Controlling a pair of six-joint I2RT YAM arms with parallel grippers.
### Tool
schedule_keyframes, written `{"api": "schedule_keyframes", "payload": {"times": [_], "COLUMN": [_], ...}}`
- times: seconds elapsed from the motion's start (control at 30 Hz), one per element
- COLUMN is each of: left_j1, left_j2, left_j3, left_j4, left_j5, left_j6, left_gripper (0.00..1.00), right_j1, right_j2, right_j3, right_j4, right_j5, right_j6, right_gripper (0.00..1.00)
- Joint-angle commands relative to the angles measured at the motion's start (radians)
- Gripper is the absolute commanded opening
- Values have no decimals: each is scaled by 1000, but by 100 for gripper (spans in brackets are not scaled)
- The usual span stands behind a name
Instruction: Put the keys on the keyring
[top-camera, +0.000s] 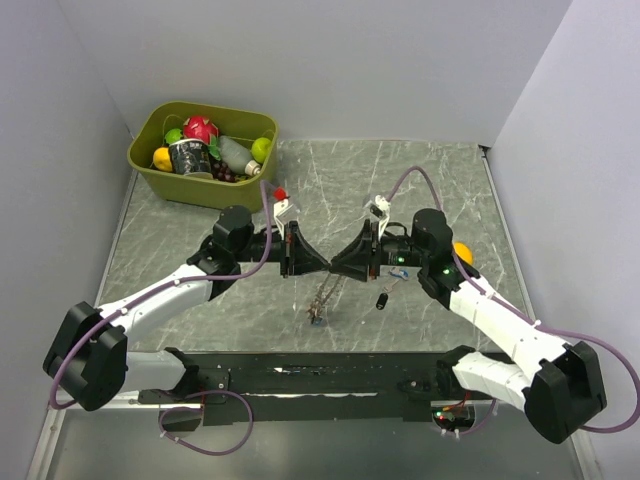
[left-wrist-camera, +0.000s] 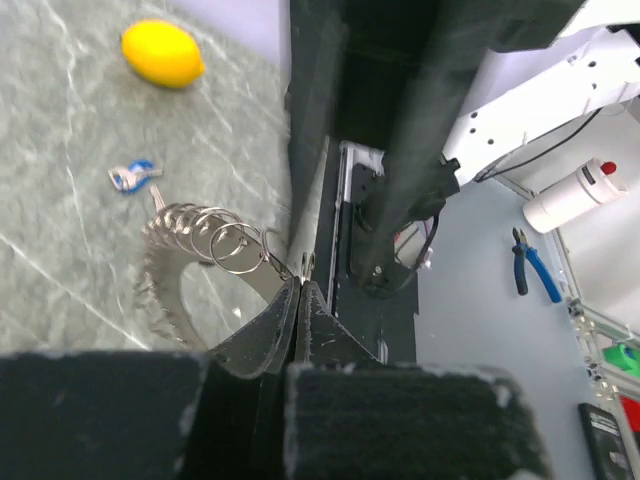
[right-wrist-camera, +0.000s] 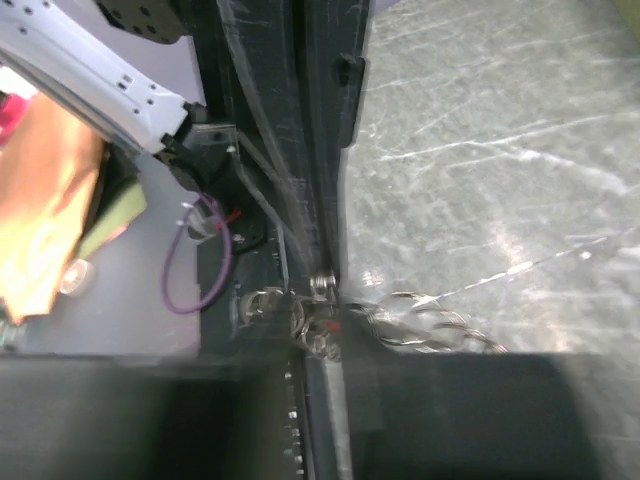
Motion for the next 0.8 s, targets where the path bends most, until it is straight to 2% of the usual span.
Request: {"api": "schedule_keyframes", "payload": {"times": [0.0,0.03,0.1,0.13,0.2,0.43,0.53,0.6,0.63,0.77], "left_j1": [-18,-19,-19,-19,-19,-18,-19,-19,-19,-19], "left_j2": [-29,-32,-41,-44,-49,-44,-44,-55,-61,-99], "left_j3": [34,33,30,27,24,60,61,57,56,59], "left_j4": [-36,-39,-45,-46,-48,-121,-106,-106,-114,-169], "left_j5": [-38,-52,-75,-84,-105,-242,-242,-265,-277,-423], "left_j6": [37,38,46,48,48,51,75,83,92,126], "left_gripper": [1,1,1,1,1,1,1,1,1,1], "right_j1": [6,3,-4,-11,-24,-54,-60,-58,-58,-58], "right_j2": [-100,-124,-200,-224,-279,-293,-290,-293,-292,-287], "right_j3": [-18,-35,-84,-101,-130,-138,-135,-119,-115,-92], "right_j4": [81,101,130,139,142,89,37,-40,-78,-303], "right_j5": [129,190,259,286,342,362,407,499,616,813], "right_j6": [8,13,37,43,53,50,53,56,62,76], "right_gripper": [57,69,81,91,100,100,100,100,100,100]}}
